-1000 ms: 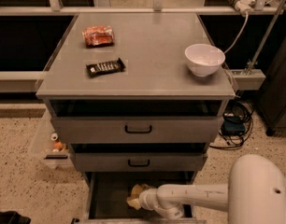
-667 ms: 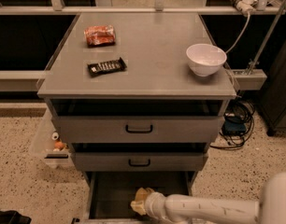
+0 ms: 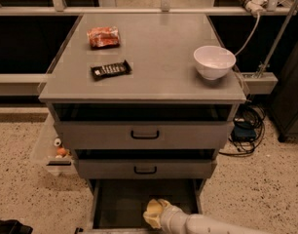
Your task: Pick sponge from bottom drawer and place on counter
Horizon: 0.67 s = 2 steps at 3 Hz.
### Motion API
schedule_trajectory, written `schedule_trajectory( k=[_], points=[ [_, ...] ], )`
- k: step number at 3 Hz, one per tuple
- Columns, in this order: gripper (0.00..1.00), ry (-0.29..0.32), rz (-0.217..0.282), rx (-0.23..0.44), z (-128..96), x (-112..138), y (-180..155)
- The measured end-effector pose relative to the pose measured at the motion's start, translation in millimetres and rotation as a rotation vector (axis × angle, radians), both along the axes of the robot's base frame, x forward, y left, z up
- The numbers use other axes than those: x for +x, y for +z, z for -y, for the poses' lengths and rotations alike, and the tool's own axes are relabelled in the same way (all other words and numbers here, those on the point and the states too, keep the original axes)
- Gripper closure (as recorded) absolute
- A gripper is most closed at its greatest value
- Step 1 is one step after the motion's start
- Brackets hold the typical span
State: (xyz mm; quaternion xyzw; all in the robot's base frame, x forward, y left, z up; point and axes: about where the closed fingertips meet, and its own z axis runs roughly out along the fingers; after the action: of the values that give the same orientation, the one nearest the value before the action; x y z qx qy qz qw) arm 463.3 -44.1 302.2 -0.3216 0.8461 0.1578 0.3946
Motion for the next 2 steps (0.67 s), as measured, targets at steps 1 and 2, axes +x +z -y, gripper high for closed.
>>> schedule_trajectory(
  k=[1, 2],
  points=[
    [1.0, 0.027, -0.022, -0.008, -7.9, 2.1, -0.4],
    [1.0, 0.132, -0.067, -0.006, -51.1, -10.5, 30.9]
  ],
)
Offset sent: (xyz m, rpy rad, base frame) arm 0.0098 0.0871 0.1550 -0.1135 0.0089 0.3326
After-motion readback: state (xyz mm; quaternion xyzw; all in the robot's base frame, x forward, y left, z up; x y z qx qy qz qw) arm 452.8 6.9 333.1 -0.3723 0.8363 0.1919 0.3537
